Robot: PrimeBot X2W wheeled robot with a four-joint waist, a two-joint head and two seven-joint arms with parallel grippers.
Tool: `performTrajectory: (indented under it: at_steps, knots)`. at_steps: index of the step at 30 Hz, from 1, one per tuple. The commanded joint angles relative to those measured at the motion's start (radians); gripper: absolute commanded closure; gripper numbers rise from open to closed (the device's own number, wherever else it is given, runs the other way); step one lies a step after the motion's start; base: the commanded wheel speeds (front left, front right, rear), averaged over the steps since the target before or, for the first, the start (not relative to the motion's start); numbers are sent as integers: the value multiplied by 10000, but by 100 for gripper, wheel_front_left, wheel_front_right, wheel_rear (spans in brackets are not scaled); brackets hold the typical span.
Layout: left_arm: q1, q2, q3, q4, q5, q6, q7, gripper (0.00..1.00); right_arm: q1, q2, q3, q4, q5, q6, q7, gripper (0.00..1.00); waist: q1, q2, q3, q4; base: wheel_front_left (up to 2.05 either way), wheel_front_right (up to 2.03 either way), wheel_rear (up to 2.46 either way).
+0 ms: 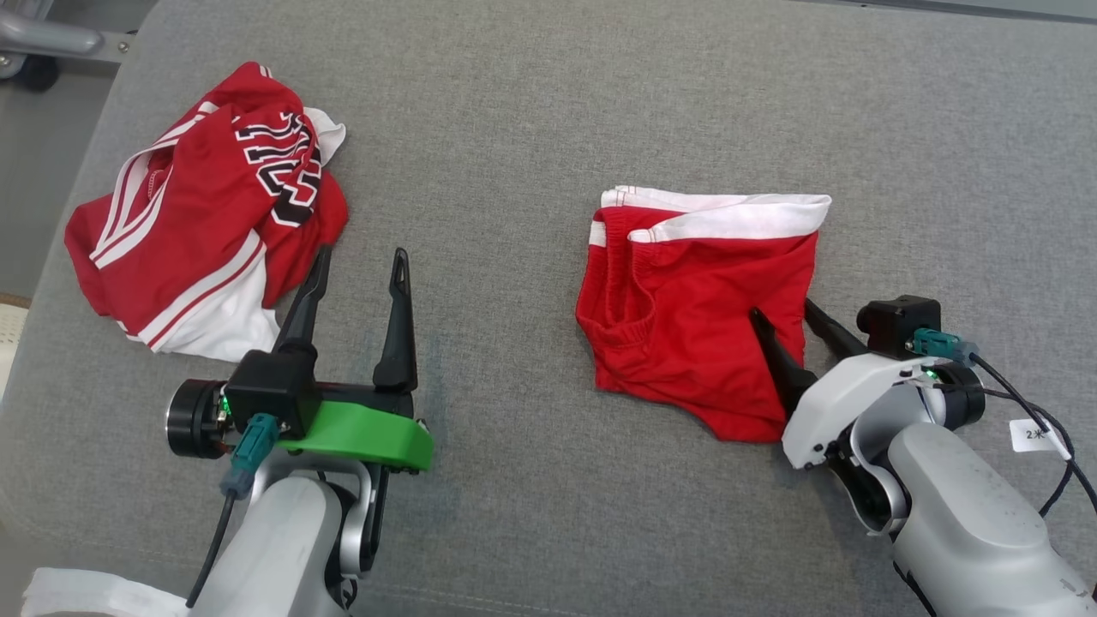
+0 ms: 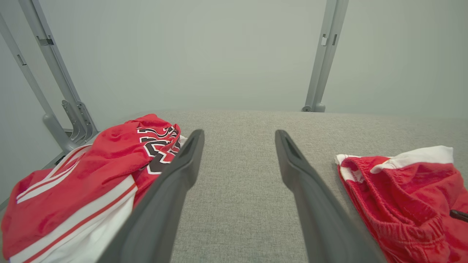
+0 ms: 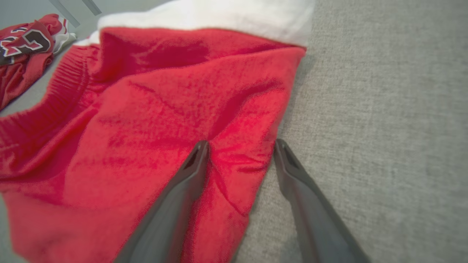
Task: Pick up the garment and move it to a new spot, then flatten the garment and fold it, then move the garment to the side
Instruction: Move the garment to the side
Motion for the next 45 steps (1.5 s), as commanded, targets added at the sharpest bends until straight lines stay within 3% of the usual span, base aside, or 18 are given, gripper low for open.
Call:
performTrajectory:
  at_steps: [1,13,28,37,45]
  knots:
    - [-104,-32,49,37,50,-48,-52,0,290,61,436,411,281,7,507,100,0,0,-79,-45,0,0,0]
    - [-99,6,134,-43,182,-117,-70,0,-438,-662,1483,42,491,-4,226,100,0,0,-178,-622,0,0,0]
    - [-921,668,98,-1240,751,21,454,0,-2665,-1549,3749,87,187,-4,-1201,100,0,0,1095,-3401,0,0,0]
    - [-1551,1034,-63,-2014,1188,18,1112,0,-3954,-3718,3912,875,-142,-4,-1575,100,0,0,2146,-4193,0,0,0]
    - [-2128,1063,-373,-2523,1465,-66,1498,0,-4661,-5626,3229,1413,-741,-4,-1578,100,0,0,2908,-4072,0,0,0]
